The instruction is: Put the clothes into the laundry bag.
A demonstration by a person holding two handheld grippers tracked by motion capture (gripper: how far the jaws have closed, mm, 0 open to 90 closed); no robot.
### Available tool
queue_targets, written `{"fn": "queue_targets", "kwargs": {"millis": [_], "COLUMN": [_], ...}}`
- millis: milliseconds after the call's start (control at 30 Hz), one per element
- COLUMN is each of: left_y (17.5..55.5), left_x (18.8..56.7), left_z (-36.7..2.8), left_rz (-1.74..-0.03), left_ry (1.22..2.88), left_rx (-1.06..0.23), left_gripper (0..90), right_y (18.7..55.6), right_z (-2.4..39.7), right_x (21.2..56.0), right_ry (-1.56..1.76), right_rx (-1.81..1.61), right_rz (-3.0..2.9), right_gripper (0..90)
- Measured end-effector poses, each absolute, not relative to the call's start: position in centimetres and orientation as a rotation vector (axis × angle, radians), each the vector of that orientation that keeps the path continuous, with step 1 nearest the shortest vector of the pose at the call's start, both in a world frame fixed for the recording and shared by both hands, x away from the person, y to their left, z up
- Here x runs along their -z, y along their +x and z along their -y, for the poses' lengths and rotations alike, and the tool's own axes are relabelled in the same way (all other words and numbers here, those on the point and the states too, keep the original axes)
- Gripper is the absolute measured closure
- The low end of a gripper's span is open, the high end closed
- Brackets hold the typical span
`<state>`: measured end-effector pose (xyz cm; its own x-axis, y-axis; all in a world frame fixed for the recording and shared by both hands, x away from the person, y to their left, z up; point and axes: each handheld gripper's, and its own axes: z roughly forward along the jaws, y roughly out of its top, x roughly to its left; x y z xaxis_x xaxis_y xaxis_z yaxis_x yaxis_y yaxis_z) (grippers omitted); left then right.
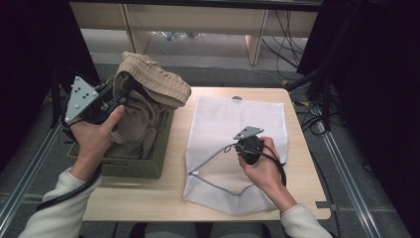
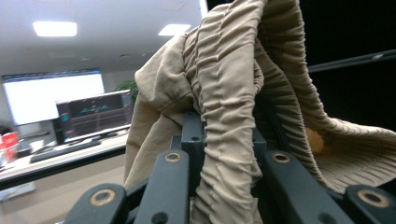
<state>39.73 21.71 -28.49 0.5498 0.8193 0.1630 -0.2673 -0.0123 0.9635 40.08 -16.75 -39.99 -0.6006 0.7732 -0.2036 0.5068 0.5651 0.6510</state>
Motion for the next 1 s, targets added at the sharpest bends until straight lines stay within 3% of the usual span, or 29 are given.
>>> {"fn": "queue_targets", "kwargs": {"millis": [567,1000], "left_y": [36.9,34.4], "left_x": [26.4,26.6], "left_z": [-18.9,-16.5], "left_rz": [-0.359,-0.204], "left_ry": [1.299,1.348], "left_rx": [-0.733,-0.511], "left_gripper": [77.6,77.6], "right_y": [40.2,40.2], "right_z": [17.0,17.1], "right_x": [39.9,39.9], "right_ry": [1.031,1.044], "right_rx": [-0.762,-0.773], "right_rz": [-2.332,-2.329], "right_gripper": [89.7,89.7]}}
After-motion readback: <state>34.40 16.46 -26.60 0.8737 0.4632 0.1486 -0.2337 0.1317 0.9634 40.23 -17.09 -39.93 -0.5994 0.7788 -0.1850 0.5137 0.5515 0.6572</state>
